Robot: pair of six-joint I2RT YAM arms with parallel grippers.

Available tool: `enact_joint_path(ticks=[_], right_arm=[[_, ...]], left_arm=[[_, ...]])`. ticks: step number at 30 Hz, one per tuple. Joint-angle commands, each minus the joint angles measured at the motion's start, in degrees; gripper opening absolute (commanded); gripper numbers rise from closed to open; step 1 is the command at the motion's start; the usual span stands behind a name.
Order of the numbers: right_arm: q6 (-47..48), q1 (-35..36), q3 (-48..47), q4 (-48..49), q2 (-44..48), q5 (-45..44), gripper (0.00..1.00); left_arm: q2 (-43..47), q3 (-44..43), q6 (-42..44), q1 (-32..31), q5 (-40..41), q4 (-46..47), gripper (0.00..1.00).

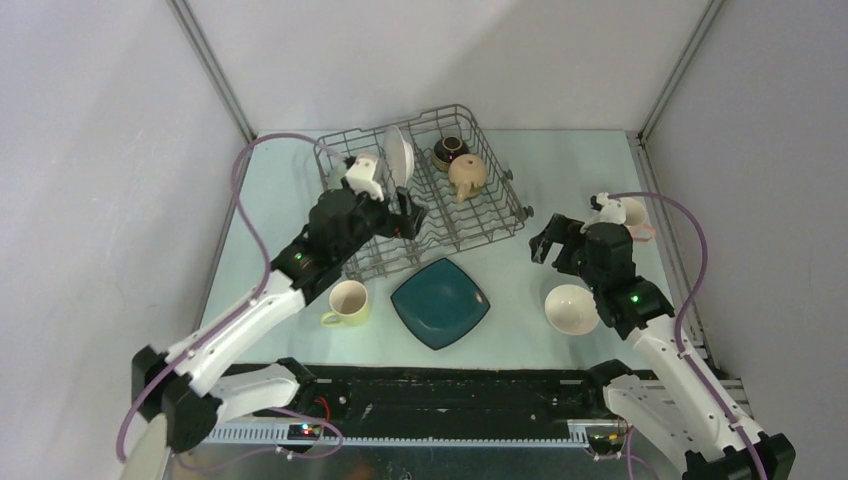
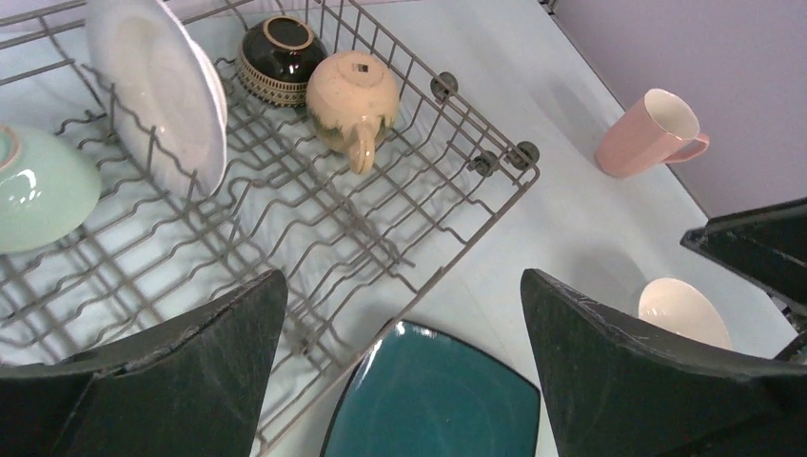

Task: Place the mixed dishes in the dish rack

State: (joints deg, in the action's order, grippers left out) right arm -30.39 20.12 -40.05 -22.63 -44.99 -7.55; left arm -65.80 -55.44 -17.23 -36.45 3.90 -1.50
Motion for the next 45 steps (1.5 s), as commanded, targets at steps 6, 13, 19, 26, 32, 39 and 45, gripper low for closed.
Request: enact_joint_path(ticks=[6, 13, 19, 26, 32, 39, 45], right_arm=[[-4.83, -1.41, -0.58, -3.39, -0.09, -0.58, 1.00], [-3.80, -6.23, -0.88, -7.53, -1.19, -3.45, 1.00], [-5.04, -16.11, -1.84, -8.45, -3.12, -2.16, 1.00], [-6.23, -21.08, -2.53, -2.85, -7.90, 4.04, 1.00], [-8.77, -17.76, -4.57, 0.31, -10.10, -5.51, 1.00], [-7.65, -24.43, -13.62, -2.58, -21.09, -8.95, 1.00], [-4.33, -24.83, -22.04, -2.45, -30.33, -13.04, 1.00]], left_arm=[[13.85, 8.26, -4.20, 0.49, 5.94, -11.29, 1.00], [19.58, 18.46, -14.28, 0.55, 2.62, -6.59, 1.00], [23.05, 20.02, -14.41, 0.58, 3.87, -9.58, 1.00], [23.20, 21.58, -13.83, 0.58, 1.41, -9.76, 1.00], [23.85, 22.71, -13.64, 0.58, 1.22, -8.88, 1.00], [26.17, 24.45, -14.09, 0.58, 2.76, -8.30, 1.00], [28.45, 25.20, -14.80, 0.55, 3.91, -8.00, 1.00]])
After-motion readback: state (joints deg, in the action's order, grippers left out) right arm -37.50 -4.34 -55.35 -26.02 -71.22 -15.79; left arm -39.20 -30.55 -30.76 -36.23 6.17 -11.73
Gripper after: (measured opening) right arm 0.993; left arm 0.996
